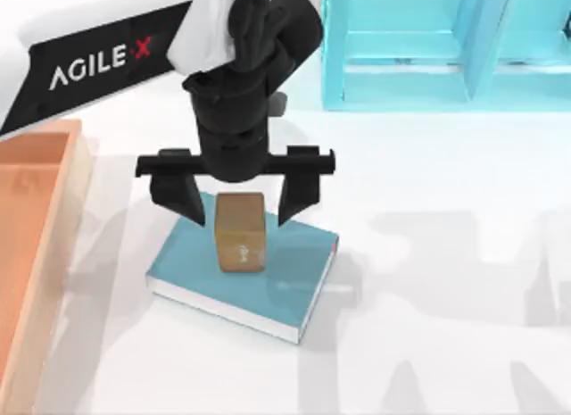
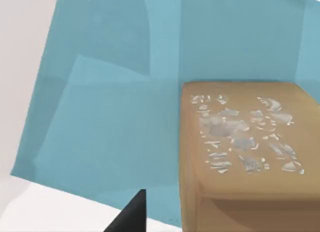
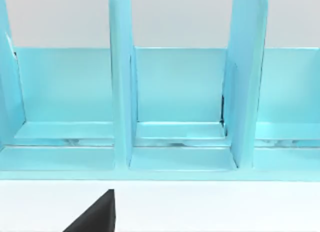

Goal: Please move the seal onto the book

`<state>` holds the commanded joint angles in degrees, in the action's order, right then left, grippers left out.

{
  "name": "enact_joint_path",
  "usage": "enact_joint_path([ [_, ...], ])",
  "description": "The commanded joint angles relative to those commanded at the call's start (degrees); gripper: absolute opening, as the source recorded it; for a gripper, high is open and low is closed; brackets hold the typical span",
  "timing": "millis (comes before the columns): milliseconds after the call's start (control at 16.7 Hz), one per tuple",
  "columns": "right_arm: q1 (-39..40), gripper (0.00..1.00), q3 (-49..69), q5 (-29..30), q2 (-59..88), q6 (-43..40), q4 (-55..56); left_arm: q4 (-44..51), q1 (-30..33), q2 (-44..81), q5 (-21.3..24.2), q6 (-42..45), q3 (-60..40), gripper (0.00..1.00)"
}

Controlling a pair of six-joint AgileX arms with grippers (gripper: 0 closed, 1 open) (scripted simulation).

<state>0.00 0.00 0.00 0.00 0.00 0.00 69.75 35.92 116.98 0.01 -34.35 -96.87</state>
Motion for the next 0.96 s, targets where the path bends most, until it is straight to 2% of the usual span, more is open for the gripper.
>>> enact_joint_path([
  [540, 0.0, 1.0, 0.0, 0.0, 0.0, 0.0, 0.0, 0.2, -0.1, 0.0, 0.0, 0.0, -0.2, 1.0],
  [960, 0.0, 1.0, 0.0, 0.0, 0.0, 0.0, 0.0, 6.6, 0.0, -0.4, 0.0, -0.1, -6.2, 1.0],
])
